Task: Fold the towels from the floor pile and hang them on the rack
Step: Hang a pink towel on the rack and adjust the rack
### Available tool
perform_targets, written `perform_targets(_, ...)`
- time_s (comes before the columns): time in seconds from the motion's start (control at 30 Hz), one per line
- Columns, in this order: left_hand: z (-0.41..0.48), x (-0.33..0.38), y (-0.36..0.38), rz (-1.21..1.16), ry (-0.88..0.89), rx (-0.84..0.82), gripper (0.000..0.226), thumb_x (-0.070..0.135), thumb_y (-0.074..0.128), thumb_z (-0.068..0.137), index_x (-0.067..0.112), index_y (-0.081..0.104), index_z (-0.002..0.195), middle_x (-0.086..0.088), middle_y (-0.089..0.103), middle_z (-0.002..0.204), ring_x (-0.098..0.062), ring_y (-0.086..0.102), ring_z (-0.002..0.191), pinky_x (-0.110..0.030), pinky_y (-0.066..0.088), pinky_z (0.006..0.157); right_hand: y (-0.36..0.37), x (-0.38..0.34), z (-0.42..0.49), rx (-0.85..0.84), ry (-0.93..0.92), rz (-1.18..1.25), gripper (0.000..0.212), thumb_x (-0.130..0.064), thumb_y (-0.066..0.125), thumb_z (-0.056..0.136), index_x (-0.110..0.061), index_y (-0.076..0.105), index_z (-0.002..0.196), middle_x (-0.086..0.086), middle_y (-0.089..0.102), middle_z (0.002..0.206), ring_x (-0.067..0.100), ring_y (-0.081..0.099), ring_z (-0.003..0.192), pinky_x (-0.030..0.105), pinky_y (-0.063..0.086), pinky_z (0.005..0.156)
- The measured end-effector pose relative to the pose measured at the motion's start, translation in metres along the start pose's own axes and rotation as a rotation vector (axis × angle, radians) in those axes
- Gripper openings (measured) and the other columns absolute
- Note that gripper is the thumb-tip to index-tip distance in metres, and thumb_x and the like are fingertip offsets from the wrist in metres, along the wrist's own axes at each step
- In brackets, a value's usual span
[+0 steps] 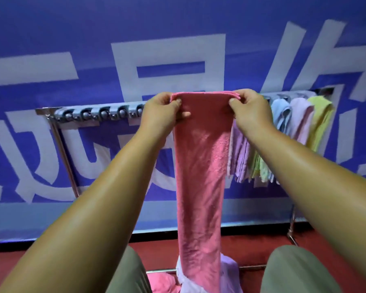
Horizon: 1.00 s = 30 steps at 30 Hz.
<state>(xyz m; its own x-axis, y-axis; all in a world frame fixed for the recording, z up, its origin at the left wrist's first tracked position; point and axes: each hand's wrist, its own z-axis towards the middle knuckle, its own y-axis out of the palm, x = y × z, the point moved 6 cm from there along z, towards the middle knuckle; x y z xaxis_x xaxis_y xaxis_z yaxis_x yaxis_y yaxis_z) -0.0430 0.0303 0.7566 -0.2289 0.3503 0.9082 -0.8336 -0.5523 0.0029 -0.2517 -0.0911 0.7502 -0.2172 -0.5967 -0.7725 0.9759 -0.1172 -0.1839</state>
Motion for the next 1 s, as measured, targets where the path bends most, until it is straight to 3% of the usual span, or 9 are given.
perform_targets(0.1,0.009,0.034,-0.002,0.027,0.022,0.027,0.012,0.008,0.056,0.109,0.011,0.068,0.109,-0.013,0.069,0.094,-0.011,0.069,0.052,-0.022,0.056,0.05,-0.008,-0.03,0.017,-0.016,0.003,0.078,0.02,-0.014,0.06,0.099,-0.017,0.077,0.109,-0.002,0.077,0.084,0.003,0.074,0.071,0.039,0.064,0.082)
perform_targets(0.2,0.014,0.063,-0.008,0.117,0.069,0.059,0.014,0.012,0.058,0.109,0.012,0.071,0.106,-0.01,0.065,0.083,-0.012,0.063,0.05,-0.02,0.049,0.043,-0.017,-0.056,0.033,-0.033,-0.034,0.058,0.018,-0.016,0.062,0.1,-0.018,0.078,0.107,-0.007,0.07,0.072,-0.005,0.062,0.051,0.036,0.063,0.072)
perform_targets(0.37,0.019,0.085,-0.024,0.246,0.054,0.111,0.019,0.021,0.066,0.104,0.02,0.072,0.086,0.008,0.052,0.052,-0.006,0.044,0.036,-0.013,0.032,0.04,-0.024,-0.076,0.048,-0.105,0.039,0.152,0.005,-0.026,0.076,0.091,-0.023,0.08,0.093,-0.007,0.077,0.083,0.012,0.069,0.078,0.034,0.058,0.083)
perform_targets(0.57,0.028,0.097,-0.029,0.311,0.111,0.111,0.017,0.019,0.067,0.104,0.021,0.072,0.088,0.007,0.057,0.068,-0.004,0.049,0.059,-0.012,0.036,0.041,-0.009,-0.084,0.041,-0.302,0.211,0.379,0.022,-0.016,0.06,0.104,-0.006,0.072,0.119,0.009,0.069,0.093,0.023,0.065,0.075,0.039,0.062,0.074)
perform_targets(0.63,0.033,0.101,-0.031,0.327,0.12,0.108,0.013,0.021,0.066,0.103,0.019,0.074,0.093,0.005,0.063,0.077,-0.008,0.056,0.07,-0.013,0.044,0.054,-0.008,-0.085,0.04,-0.296,0.214,0.388,0.023,-0.016,0.059,0.104,-0.004,0.071,0.12,0.01,0.066,0.092,0.022,0.063,0.072,0.041,0.063,0.075)
perform_targets(0.73,0.037,0.097,-0.033,0.276,0.062,0.086,0.015,0.024,0.068,0.103,0.014,0.078,0.109,-0.003,0.071,0.095,-0.019,0.065,0.088,-0.034,0.059,0.083,-0.007,-0.089,0.038,-0.295,0.236,0.437,0.018,-0.015,0.062,0.103,-0.001,0.07,0.112,0.013,0.064,0.091,0.023,0.065,0.075,0.049,0.065,0.08)
perform_targets(0.8,0.034,0.093,-0.033,0.213,0.014,0.067,0.012,0.023,0.069,0.102,0.015,0.077,0.105,-0.005,0.07,0.096,-0.023,0.067,0.087,-0.037,0.062,0.077,-0.006,-0.09,0.037,-0.28,0.266,0.484,0.011,-0.012,0.066,0.1,-0.005,0.069,0.108,0.011,0.067,0.085,0.022,0.068,0.07,0.049,0.067,0.075)
perform_targets(0.87,0.033,0.089,-0.033,0.171,-0.033,0.077,0.009,0.023,0.069,0.101,0.019,0.074,0.095,-0.003,0.067,0.09,-0.021,0.064,0.08,-0.03,0.056,0.065,-0.005,-0.091,0.034,-0.269,0.298,0.525,0.013,-0.01,0.068,0.099,-0.002,0.071,0.109,0.007,0.07,0.076,0.017,0.07,0.06,0.041,0.065,0.066)
perform_targets(1.0,0.032,0.082,-0.036,0.172,-0.056,0.128,0.01,0.023,0.066,0.099,0.021,0.07,0.089,-0.007,0.062,0.083,-0.022,0.059,0.071,-0.023,0.05,0.057,0.005,-0.09,0.029,-0.278,0.373,0.586,0.013,-0.005,0.064,0.098,-0.001,0.068,0.109,0.01,0.07,0.079,0.02,0.07,0.06,0.039,0.065,0.062)
